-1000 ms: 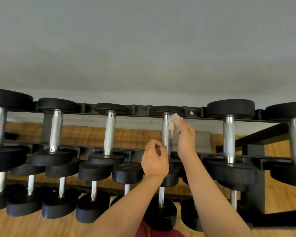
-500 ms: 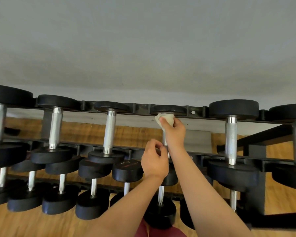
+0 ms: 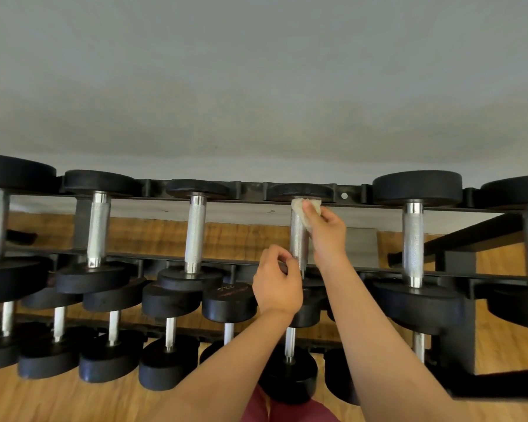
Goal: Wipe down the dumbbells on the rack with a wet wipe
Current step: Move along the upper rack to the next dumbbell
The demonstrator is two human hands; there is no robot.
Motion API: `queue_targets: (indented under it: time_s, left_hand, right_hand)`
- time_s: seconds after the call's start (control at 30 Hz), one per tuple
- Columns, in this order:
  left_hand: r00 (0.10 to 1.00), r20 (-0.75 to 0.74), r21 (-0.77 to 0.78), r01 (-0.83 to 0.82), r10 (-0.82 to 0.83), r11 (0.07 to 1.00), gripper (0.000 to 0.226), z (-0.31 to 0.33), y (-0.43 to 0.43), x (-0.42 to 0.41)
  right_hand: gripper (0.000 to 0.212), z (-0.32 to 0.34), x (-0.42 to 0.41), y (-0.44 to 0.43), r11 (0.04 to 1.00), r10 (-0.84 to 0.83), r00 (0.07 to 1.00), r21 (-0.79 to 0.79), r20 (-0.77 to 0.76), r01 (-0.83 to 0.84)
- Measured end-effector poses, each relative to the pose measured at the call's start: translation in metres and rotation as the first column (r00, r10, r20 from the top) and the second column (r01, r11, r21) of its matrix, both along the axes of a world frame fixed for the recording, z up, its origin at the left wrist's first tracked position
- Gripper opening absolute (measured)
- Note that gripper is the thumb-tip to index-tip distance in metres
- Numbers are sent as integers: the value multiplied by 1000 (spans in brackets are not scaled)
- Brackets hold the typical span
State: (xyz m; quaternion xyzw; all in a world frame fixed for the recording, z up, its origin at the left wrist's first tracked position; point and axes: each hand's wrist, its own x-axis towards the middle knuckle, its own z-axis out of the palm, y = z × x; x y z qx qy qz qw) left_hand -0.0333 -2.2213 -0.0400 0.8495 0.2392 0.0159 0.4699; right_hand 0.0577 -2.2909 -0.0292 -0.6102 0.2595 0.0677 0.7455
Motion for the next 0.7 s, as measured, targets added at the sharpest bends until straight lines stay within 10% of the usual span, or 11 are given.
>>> queue_targets:
  time_s: [0.7]
  left_hand:
    - [1000, 18, 8, 7, -8, 1000, 12, 1, 1, 1]
  right_hand:
    - [8, -5, 3, -7, 995, -1, 996, 103, -89, 10]
